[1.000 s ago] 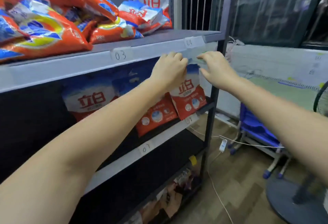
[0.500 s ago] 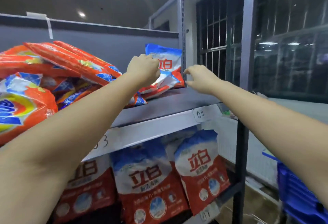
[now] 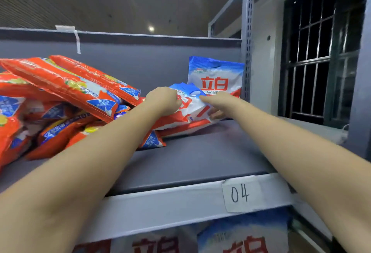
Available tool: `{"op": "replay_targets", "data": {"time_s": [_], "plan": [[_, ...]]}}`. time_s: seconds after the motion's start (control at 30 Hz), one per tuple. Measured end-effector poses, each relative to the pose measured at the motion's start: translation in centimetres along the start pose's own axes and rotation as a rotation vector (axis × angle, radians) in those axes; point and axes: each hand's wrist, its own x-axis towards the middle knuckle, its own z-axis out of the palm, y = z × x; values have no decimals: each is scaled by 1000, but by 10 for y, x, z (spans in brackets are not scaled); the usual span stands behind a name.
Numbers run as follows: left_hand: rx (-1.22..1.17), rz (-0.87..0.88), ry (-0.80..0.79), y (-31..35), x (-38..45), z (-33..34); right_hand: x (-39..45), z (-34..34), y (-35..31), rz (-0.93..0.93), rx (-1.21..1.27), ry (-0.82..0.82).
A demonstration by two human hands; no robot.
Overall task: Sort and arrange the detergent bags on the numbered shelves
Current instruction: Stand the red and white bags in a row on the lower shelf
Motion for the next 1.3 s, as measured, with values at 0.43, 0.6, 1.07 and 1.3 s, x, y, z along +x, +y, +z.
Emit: {"op": "replay_targets", "data": {"time_s": [0.43, 0.6, 1.07, 1.3], "plan": [[-359, -217, 191, -10, -9, -1, 17, 17, -28, -458, 376, 301], [-756, -355, 250, -13, -12, -8, -8, -3, -42, -607, 627, 238], [-1661, -171, 220, 2, -31, -47, -67, -64, -22, -678, 904, -79], [-1851, -123, 663, 21, -84, -79, -118, -83, -14, -729, 783, -64]]}}
